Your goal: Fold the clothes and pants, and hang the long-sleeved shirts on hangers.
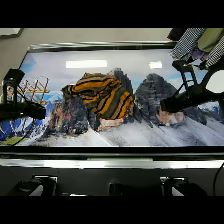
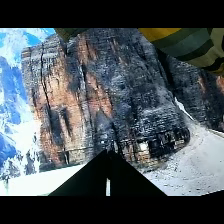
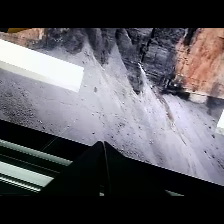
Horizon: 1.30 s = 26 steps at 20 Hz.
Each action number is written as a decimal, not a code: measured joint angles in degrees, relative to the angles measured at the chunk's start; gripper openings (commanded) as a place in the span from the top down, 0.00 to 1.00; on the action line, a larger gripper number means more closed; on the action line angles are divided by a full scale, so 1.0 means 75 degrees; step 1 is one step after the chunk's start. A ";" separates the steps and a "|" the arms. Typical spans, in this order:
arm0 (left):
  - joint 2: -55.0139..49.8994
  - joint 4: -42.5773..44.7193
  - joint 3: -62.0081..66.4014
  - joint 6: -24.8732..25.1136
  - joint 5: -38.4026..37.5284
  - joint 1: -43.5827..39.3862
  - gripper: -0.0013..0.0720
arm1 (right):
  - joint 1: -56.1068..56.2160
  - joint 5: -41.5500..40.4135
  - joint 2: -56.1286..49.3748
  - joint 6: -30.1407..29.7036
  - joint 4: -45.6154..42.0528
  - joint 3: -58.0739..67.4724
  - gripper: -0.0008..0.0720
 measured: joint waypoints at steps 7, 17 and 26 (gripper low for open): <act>0.0000 0.0000 0.0000 0.0003 -0.0003 0.0000 0.94 | 0.0000 0.0000 0.0000 0.0000 0.0000 0.0000 0.95; 0.0000 0.0003 0.0000 0.0000 0.0000 0.0000 0.89 | 0.0000 0.0000 0.0000 0.0003 0.0000 0.0000 0.95; -0.0962 -0.0192 -0.0463 -0.1842 0.1078 0.0723 0.01 | 0.0000 -0.0044 0.0000 0.0000 0.0000 0.0000 0.95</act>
